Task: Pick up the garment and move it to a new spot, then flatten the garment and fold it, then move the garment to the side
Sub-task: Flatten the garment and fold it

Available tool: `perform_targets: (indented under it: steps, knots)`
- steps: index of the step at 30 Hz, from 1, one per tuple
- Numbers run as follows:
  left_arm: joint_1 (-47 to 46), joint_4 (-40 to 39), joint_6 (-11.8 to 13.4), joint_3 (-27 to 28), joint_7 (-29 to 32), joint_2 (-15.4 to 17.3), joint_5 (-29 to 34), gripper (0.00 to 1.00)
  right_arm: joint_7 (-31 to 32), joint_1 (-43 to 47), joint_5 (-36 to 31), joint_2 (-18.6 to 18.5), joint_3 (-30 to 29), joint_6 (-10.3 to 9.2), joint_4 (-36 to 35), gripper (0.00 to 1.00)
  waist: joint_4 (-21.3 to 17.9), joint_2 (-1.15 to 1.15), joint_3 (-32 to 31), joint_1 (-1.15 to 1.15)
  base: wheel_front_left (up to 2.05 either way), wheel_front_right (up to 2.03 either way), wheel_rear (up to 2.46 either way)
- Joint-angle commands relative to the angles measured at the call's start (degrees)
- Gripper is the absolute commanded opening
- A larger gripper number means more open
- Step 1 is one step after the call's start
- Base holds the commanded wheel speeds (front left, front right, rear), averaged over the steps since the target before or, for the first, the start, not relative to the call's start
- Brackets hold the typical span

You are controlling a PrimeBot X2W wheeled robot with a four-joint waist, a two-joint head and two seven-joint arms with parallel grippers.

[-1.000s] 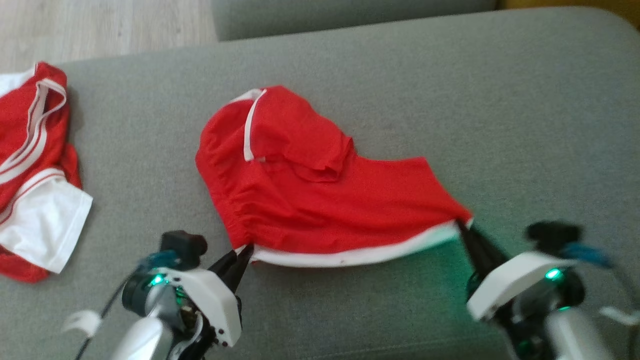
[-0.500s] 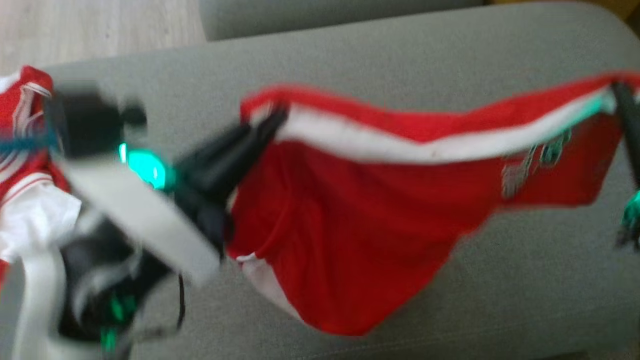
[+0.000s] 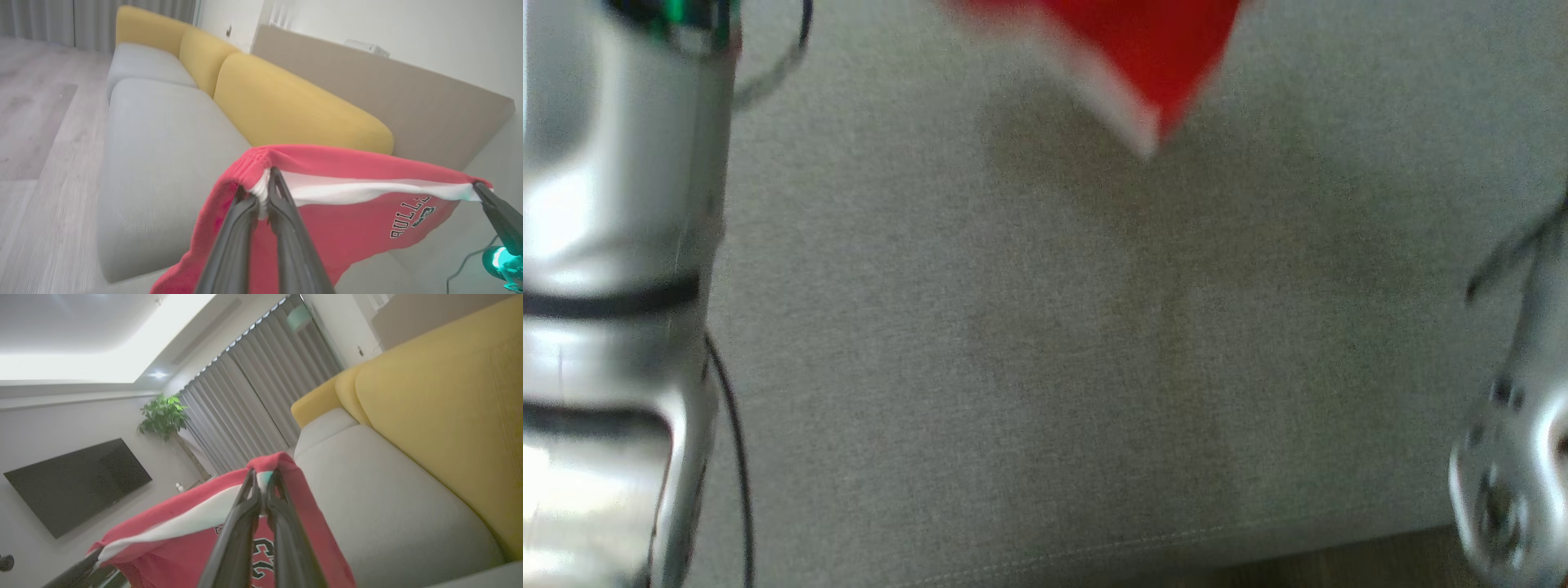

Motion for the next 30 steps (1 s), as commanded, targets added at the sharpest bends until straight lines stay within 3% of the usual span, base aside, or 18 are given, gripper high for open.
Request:
perform_targets:
  steps: [1, 2, 5, 8, 12, 16, 20, 24, 26, 27, 30]
  knots:
    - [-4.5, 1.9, -0.7, 1.6, -3.9, 1.1, 1.6, 0.0, -3.6, -5.3, -0.9, 0.5, 1.5, 0.44, 1.3, 0.0, -0.8, 0.0, 2.1, 0.0, 0.0, 0.0, 0.0]
    - [-4.5, 1.9, -0.7, 1.6, -3.9, 1.1, 1.6, 0.0, -3.6, -5.3, -0.9, 0.5, 1.5, 0.44, 1.3, 0.0, -0.8, 0.0, 2.1, 0.0, 0.0, 0.0, 0.0]
    - [-7.7, 11.0, -1.3, 1.3, -13.3, 0.3, 4.7, 0.0, -10.5, -11.1, -3.4, 0.5, 3.8, 0.44, 9.6, 0.0, -1.0, 0.0, 3.2, 0.0, 0.0, 0.0, 0.0]
    - [-7.4, 18.6, -2.3, 0.3, -19.1, 0.2, 6.5, 0.0, -13.4, -11.8, -4.4, 0.5, 7.0, 0.44, 16.1, 0.0, -1.1, 0.0, 4.3, 0.0, 0.0, 0.0, 0.0]
    - [-0.8, 26.0, -5.7, -2.2, -20.6, 0.6, 6.7, 0.0, -13.1, -4.1, -5.2, -1.1, 13.8, 0.44, 20.4, 0.0, -0.7, 0.0, 3.0, 0.0, 0.0, 0.0, 0.0]
    - [8.8, 27.6, -9.8, -4.1, -18.8, 1.5, 5.1, 0.0, -10.7, 7.8, -4.1, -7.1, 20.0, 0.44, 18.8, 0.0, 0.1, 0.0, 1.6, 0.0, 0.0, 0.0, 0.0]
    - [21.0, 22.8, -11.9, -4.8, -17.0, 2.5, 1.8, 0.0, -8.2, 20.5, -0.4, -12.8, 22.2, 0.44, 13.2, 0.0, 0.8, 0.0, -1.2, 0.0, 0.0, 0.0, 0.0]
    - [36.9, 12.7, -12.2, -6.1, -14.7, 4.6, -0.8, 0.0, -5.5, 34.2, 2.3, -16.8, 21.6, 0.44, 5.2, 0.0, 1.2, 0.0, -5.9, 0.0, 0.0, 0.0, 0.0]
    - [45.4, 5.9, -10.7, -7.2, -13.8, 6.6, -0.3, 0.0, -4.3, 41.2, 2.7, -18.1, 20.1, 0.44, 0.5, 0.0, 1.5, 0.0, -8.2, 0.0, 0.0, 0.0, 0.0]
    - [53.9, -1.2, -8.3, -8.0, -12.8, 8.0, -0.1, 0.0, -2.5, 48.5, 3.7, -18.3, 17.2, 0.44, -4.4, 0.0, 1.9, 0.0, -9.9, 0.0, 0.0, 0.0, 0.0]
    - [65.3, -12.1, -4.6, -9.3, -10.9, 8.5, -1.0, 0.0, 0.8, 60.0, 4.6, -17.4, 10.9, 0.44, -12.5, 0.0, 2.9, 0.0, -11.4, 0.0, 0.0, 0.0, 0.0]
